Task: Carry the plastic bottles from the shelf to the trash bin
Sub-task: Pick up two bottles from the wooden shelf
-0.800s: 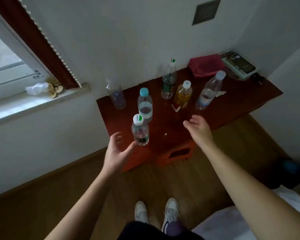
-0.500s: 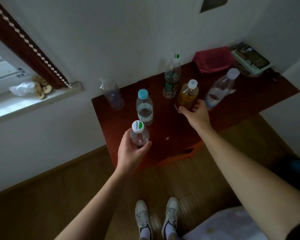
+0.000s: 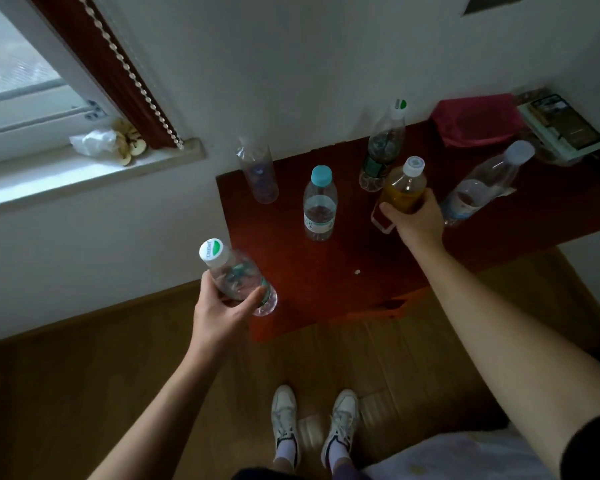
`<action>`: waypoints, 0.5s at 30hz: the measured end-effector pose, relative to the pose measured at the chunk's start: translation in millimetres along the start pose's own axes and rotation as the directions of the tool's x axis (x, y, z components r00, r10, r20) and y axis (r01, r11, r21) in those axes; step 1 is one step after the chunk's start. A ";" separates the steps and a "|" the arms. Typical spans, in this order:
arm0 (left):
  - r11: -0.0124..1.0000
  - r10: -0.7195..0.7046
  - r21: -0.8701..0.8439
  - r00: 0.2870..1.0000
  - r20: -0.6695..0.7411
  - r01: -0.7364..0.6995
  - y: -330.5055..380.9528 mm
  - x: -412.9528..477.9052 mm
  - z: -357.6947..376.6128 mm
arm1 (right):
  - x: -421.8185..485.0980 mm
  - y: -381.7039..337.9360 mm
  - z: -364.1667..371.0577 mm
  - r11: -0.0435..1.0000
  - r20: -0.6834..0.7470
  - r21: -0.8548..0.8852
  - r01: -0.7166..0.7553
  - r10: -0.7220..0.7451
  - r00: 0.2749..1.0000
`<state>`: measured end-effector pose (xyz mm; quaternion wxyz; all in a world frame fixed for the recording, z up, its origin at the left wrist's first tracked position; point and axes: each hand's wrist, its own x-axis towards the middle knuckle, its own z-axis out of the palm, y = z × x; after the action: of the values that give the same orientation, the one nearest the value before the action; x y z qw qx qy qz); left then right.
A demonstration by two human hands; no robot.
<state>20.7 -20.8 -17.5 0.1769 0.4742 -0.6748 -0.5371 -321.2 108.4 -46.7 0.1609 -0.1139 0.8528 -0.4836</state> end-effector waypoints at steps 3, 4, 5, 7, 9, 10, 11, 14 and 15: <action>1.000 -0.016 0.025 0.999 -0.033 0.017 -12.5 -23.5 -25.4 | -40.0 -6.4 -7.7 0.997 0.094 -0.013 0.076 -0.075 0.993; 0.999 -0.029 0.025 0.999 -0.040 0.030 -16.5 -33.4 -32.5 | -55.2 -7.7 -11.2 0.995 0.128 -0.006 0.096 -0.094 0.987; 0.999 -0.043 0.023 0.998 -0.048 0.044 -21.1 -43.6 -38.8 | -71.8 -8.8 -14.9 0.994 0.164 0.005 0.114 -0.113 0.980; 0.997 -0.083 0.000 0.994 -0.073 0.083 -30.9 -65.9 -48.9 | -107.5 -6.0 -21.9 0.992 0.242 0.034 0.125 -0.129 0.962; 0.991 -0.132 -0.029 0.986 -0.098 0.130 -43.5 -89.5 -54.6 | -144.0 4.3 -27.6 0.993 0.347 0.048 0.111 -0.121 0.930; 0.987 -0.157 -0.037 0.981 -0.117 0.154 -52.3 -102.2 -57.2 | -162.5 11.1 -29.6 0.993 0.402 0.047 0.106 -0.115 0.908; 0.982 -0.188 -0.048 0.971 -0.145 0.183 -62.2 -116.5 -60.0 | -180.6 16.9 -30.7 0.994 0.456 0.044 0.103 -0.111 0.883; 0.956 -0.293 -0.095 0.926 -0.237 0.278 -90.8 -165.0 -67.2 | -228.5 31.1 -27.7 0.997 0.601 0.005 0.083 -0.069 0.796; 0.945 -0.326 -0.120 0.907 -0.268 0.304 -100.5 -182.3 -70.0 | -242.7 33.5 -23.7 0.996 0.648 0.001 0.084 -0.065 0.759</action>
<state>207.2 94.2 -32.6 0.2004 0.6420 -0.5361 -0.5102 -107.7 229.0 -24.3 0.4240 -0.3097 0.7467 -0.4084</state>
